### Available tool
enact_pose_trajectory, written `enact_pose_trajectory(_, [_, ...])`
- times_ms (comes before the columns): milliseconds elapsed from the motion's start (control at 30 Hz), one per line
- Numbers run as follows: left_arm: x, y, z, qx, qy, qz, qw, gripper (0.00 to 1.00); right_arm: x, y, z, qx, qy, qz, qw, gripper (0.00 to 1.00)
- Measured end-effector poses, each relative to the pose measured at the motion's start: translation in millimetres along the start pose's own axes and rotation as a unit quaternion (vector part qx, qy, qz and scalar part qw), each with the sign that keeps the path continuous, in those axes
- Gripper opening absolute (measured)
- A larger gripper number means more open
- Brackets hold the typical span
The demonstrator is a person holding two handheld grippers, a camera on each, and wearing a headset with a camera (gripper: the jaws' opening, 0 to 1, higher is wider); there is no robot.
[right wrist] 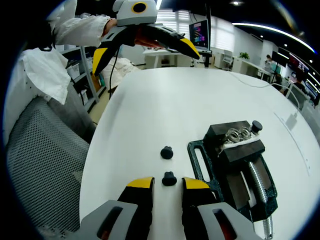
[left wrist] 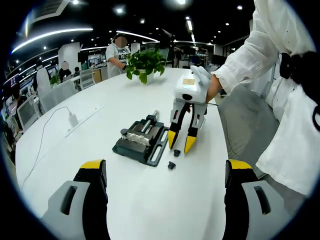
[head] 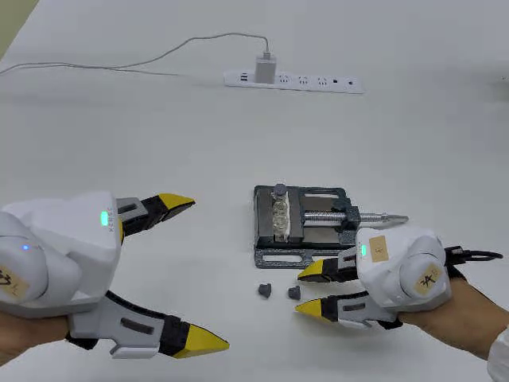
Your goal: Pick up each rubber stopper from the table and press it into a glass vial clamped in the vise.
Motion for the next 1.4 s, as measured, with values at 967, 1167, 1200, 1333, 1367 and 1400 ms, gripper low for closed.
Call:
enact_pose_trajectory(967, [2.2, -2.5, -11.2, 0.017, -0.001, -0.002, 0.9999, 0.94, -1.2, 18.0, -10.8, 0.029, -0.019, 0.015, 0.9993, 0.06])
enact_pose_trajectory(1167, [4.5, -0.3, -24.6, 0.04, 0.002, -0.001, 0.9992, 0.86, -2.9, 45.6, -33.9, 0.071, -0.029, 0.027, 0.9967, 0.06])
enact_pose_trajectory(1200, [4.8, -0.1, -27.3, 0.045, 0.001, -0.001, 0.999, 0.86, -3.5, 49.9, -37.5, 0.076, -0.028, 0.029, 0.9963, 0.06])
enact_pose_trajectory(1333, [7.6, 0.8, -41.4, 0.066, 0.005, 0.005, 0.9978, 0.84, -6.6, 73.0, -55.8, 0.109, -0.035, 0.038, 0.9928, 0.06])
enact_pose_trajectory(1367, [8.1, 0.9, -44.5, 0.072, 0.0, 0.005, 0.9974, 0.83, -7.3, 77.3, -59.1, 0.116, -0.037, 0.04, 0.9918, 0.06])
enact_pose_trajectory(1400, [9.3, 1.2, -49.4, 0.079, 0.001, 0.009, 0.9969, 0.81, -8.5, 83.9, -64.0, 0.127, -0.041, 0.042, 0.9902, 0.06])
Point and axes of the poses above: the centre of the closed fingertips' face, and the gripper's own axes: y roughly backward along the fingers, x roughly to its right, z roughly out of its underside, the point moved 8 cm from there along y, roughly backward along the fingers, and after that the axes turned 5 degrees about z, right-handed, at the moved point
